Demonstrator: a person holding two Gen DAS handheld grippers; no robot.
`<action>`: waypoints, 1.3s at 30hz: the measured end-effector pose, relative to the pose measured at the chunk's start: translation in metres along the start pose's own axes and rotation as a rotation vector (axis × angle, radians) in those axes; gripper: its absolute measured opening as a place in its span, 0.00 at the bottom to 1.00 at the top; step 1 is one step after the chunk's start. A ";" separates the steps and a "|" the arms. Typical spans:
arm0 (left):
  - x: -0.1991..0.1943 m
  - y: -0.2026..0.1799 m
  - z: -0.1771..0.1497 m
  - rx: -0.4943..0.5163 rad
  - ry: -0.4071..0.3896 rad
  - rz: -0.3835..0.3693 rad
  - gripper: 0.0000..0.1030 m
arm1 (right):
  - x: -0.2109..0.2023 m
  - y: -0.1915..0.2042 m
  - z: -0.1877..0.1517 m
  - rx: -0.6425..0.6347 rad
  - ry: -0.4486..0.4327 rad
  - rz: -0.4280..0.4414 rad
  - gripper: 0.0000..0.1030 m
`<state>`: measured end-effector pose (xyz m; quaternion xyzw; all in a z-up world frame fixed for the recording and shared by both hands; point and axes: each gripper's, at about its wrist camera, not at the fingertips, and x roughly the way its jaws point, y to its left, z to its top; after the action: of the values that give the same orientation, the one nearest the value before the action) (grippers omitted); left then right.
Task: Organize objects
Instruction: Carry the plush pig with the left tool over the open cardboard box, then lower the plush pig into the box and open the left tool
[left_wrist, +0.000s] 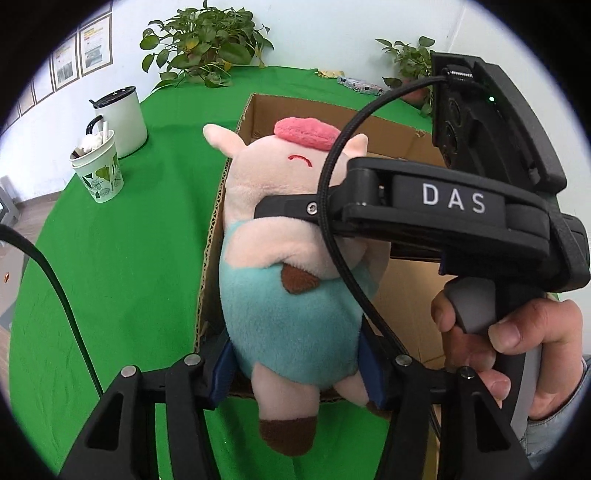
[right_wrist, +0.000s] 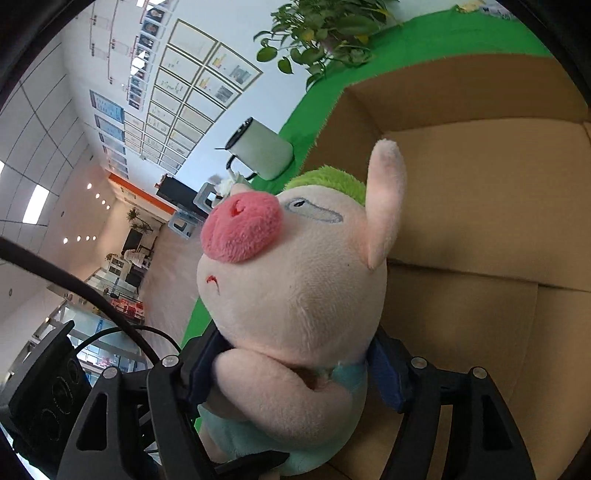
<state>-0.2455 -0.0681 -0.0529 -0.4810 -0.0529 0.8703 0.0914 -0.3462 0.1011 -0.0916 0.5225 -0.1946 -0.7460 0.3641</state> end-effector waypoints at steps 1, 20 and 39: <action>-0.001 0.000 0.000 0.000 0.002 0.002 0.54 | 0.001 -0.002 -0.002 0.005 -0.003 0.002 0.69; -0.047 -0.004 -0.017 -0.027 -0.124 0.105 0.56 | 0.004 0.015 0.009 0.027 0.035 -0.068 0.71; -0.031 -0.003 -0.008 -0.003 -0.091 0.112 0.38 | -0.096 0.043 -0.003 0.046 -0.170 -0.100 0.95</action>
<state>-0.2224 -0.0714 -0.0304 -0.4434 -0.0314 0.8949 0.0395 -0.3100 0.1448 -0.0022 0.4748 -0.2156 -0.8002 0.2963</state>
